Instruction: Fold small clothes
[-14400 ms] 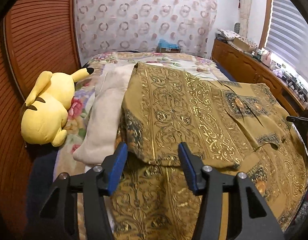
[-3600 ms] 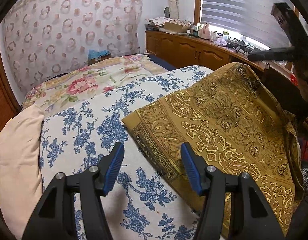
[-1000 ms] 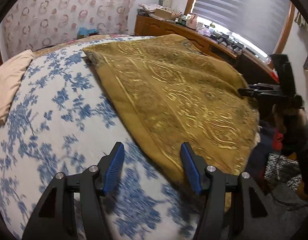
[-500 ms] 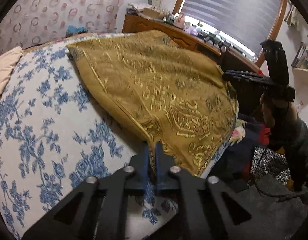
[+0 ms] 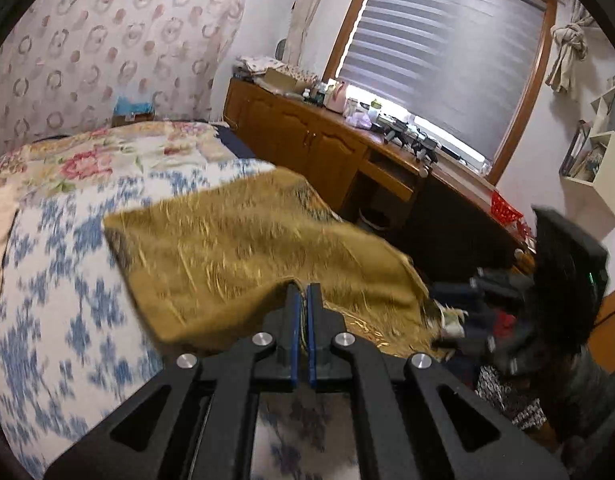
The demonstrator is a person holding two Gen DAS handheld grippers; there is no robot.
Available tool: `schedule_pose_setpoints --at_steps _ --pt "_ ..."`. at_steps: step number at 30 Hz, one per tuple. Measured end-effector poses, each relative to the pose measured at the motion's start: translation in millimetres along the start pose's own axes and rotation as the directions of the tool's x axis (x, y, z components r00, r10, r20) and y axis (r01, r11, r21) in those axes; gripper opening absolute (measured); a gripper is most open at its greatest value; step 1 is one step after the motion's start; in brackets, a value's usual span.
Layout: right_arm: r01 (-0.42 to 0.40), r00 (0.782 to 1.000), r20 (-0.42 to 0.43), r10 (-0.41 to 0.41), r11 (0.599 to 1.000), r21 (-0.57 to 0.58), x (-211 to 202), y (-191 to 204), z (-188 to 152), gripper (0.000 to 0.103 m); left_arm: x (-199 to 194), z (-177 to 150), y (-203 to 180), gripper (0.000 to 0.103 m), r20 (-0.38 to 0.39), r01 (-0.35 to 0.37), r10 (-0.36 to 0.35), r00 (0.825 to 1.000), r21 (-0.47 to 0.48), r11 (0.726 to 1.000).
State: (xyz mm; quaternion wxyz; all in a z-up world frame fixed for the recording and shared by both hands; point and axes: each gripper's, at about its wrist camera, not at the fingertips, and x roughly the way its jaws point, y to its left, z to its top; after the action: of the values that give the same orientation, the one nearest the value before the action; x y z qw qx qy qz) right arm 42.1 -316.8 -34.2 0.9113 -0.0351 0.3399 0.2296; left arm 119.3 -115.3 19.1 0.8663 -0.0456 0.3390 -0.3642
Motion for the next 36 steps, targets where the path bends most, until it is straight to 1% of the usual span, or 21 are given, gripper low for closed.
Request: schedule_pose_setpoints --at_steps 5,12,16,18,19,20,21,22,23,25,28,32,36 --pt "-0.01 1.0 -0.029 0.01 1.0 -0.015 11 3 -4 0.064 14 15 6 0.0 0.006 -0.017 0.017 1.0 0.003 1.0" --pt "0.011 0.997 -0.083 -0.011 1.0 -0.009 29 -6 -20 0.064 27 20 17 0.0 0.002 -0.026 0.026 1.0 -0.024 0.999" --pt "0.067 0.99 -0.12 -0.068 0.998 -0.014 40 -19 -28 0.064 25 20 21 0.0 0.01 -0.026 0.026 1.0 -0.033 0.999" --pt "0.075 0.986 -0.146 -0.075 0.997 -0.009 46 -29 -30 0.063 23 20 26 0.0 0.017 -0.023 0.023 1.0 -0.041 0.999" --pt "0.077 0.985 -0.157 -0.077 0.997 -0.007 49 -34 -30 0.052 22 21 27 0.0 0.02 -0.022 0.022 1.0 -0.043 0.999" --pt "0.078 0.984 -0.162 -0.079 0.997 -0.009 51 -37 -29 0.047 21 21 28 0.0 0.024 -0.022 0.023 0.999 -0.044 0.999" --pt "0.069 0.984 -0.161 -0.071 0.997 -0.014 52 -40 -26 0.033 19 22 29 0.0 0.029 -0.025 0.026 0.999 -0.041 0.999" --pt "0.055 0.986 -0.156 -0.058 0.998 -0.024 52 -41 -22 0.016 18 23 29 0.0 0.034 -0.032 0.033 0.999 -0.039 0.999" --pt "0.047 0.987 -0.15 -0.052 0.998 -0.039 52 -41 -17 0.011 16 24 29 0.0 0.043 -0.043 0.045 0.998 -0.036 0.998" --pt "0.07 0.99 -0.118 -0.08 0.993 -0.092 51 -38 -2 0.005 11 28 32 0.0 0.063 -0.067 0.069 0.996 -0.038 0.997" --pt "0.086 0.993 -0.064 -0.095 0.987 -0.134 49 -41 26 0.004 3 34 40 0.0 0.077 -0.097 0.101 0.992 -0.049 0.994" --pt "0.092 0.996 0.0 -0.093 0.982 -0.168 51 -51 67 0.004 -2 40 57 0.002 0.079 -0.152 0.157 0.984 -0.059 0.987" --pt "0.092 0.996 0.026 -0.089 0.969 -0.228 69 -54 98 0.004 2 40 74 0.004 0.056 -0.191 0.195 0.979 -0.069 0.979"
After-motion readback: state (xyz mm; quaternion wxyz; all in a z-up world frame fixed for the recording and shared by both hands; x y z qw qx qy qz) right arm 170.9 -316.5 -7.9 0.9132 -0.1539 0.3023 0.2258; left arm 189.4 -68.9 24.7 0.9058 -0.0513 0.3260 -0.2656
